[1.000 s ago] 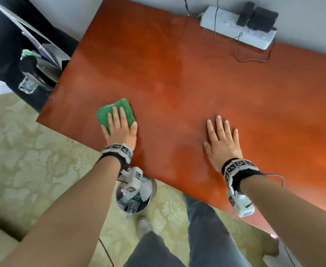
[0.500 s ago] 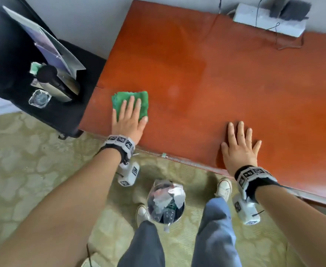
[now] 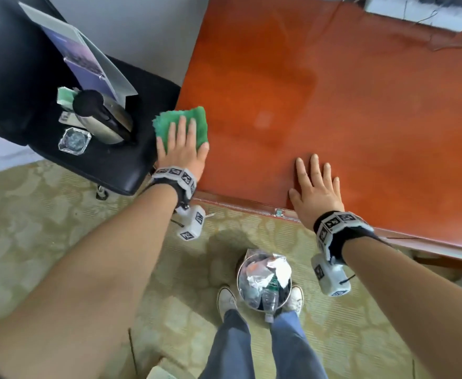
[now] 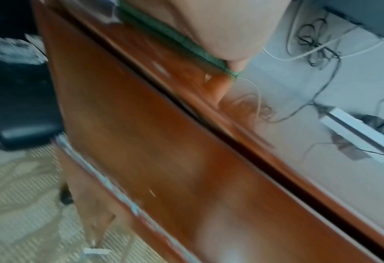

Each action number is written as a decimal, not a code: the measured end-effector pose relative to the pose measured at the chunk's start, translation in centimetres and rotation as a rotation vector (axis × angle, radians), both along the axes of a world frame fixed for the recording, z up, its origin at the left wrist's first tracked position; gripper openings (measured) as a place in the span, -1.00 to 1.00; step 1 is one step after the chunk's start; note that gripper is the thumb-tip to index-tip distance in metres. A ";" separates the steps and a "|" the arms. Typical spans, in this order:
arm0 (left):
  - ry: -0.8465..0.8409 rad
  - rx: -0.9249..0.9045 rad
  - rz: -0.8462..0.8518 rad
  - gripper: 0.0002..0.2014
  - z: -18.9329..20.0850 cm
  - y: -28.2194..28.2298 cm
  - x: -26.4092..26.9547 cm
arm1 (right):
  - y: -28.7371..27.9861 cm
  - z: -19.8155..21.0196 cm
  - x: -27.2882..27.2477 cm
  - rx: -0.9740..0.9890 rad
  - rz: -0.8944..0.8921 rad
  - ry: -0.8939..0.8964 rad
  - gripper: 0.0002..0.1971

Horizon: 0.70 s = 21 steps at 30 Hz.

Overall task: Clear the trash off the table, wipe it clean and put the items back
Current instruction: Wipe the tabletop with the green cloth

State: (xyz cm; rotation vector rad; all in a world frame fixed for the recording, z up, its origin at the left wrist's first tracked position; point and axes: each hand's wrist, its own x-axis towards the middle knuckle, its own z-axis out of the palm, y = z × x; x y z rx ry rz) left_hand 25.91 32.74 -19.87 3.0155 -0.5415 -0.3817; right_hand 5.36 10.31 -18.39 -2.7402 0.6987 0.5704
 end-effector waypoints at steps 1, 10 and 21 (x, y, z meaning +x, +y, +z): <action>0.018 -0.022 0.084 -0.33 0.0 1.0 1.1 | -0.2 0.0 -0.3 -0.005 0.022 0.000 -0.32; 0.066 0.018 -0.568 -0.32 0.7 -5.8 -12.9 | -1.3 0.0 -2.3 -0.003 -0.014 -0.106 -0.36; 0.028 0.047 -0.082 -0.38 0.8 0.2 -2.5 | -7.6 -0.2 -11.8 -0.051 -0.227 -0.102 -0.40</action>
